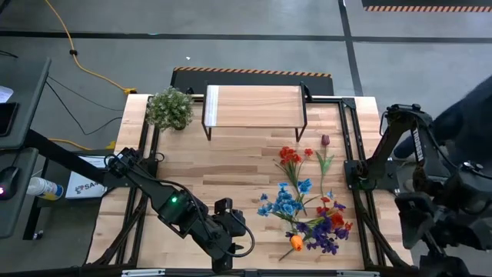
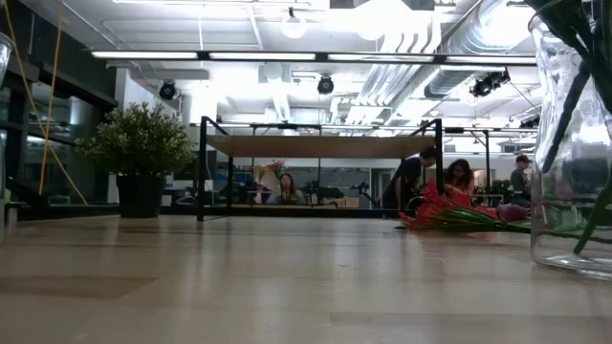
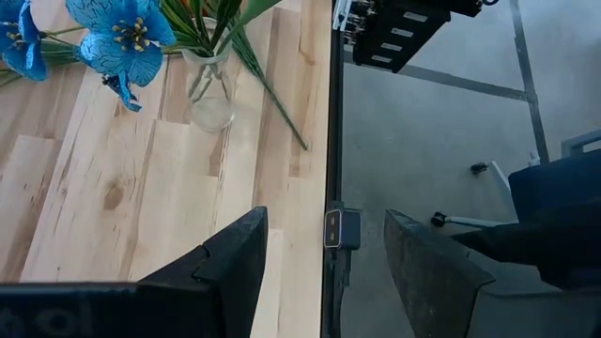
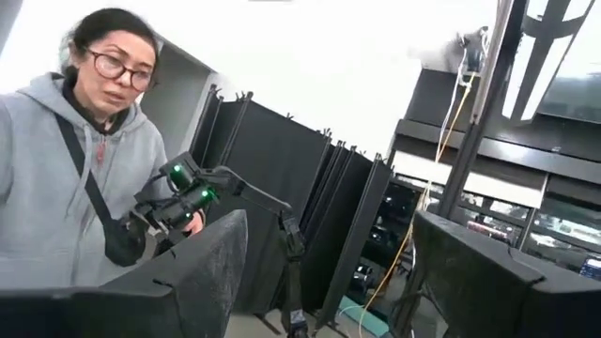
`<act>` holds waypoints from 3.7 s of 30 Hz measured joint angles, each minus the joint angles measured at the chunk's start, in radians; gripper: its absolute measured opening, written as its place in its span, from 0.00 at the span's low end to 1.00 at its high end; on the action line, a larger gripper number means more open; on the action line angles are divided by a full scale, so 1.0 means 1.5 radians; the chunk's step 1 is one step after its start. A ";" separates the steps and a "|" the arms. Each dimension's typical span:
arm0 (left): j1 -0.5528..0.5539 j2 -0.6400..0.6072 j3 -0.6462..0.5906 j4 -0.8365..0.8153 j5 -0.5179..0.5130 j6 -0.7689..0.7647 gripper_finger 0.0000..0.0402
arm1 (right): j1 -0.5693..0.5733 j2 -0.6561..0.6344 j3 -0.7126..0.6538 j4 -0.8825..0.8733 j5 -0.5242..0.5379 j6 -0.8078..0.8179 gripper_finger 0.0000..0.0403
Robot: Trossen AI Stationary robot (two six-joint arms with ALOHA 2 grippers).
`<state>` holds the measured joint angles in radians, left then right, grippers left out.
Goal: Pick and place flowers into a vace then onto a shelf
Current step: Put the bottom orange flowers into the left transparent vase
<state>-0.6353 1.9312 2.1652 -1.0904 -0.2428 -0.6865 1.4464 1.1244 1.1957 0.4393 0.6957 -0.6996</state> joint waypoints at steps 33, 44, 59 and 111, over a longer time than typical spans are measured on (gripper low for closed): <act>0.005 0.032 -0.002 -0.034 -0.122 -0.138 0.61 | -0.115 0.000 0.000 0.150 0.048 -0.015 0.73; 0.005 0.035 -0.001 -0.059 -0.160 -0.176 0.61 | -0.122 0.000 0.000 0.162 0.007 -0.004 0.73; 0.027 0.035 -0.106 -0.095 -0.194 -0.226 0.61 | -0.122 -0.001 0.042 0.199 0.176 -0.043 0.73; 0.547 -0.173 -0.278 0.152 0.298 0.197 0.61 | -0.122 0.000 0.184 0.079 0.406 -0.045 0.73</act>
<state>0.1844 1.6711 1.7479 -0.8620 0.2039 -0.3917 1.2636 1.1244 1.4715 0.5575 1.3046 -0.7673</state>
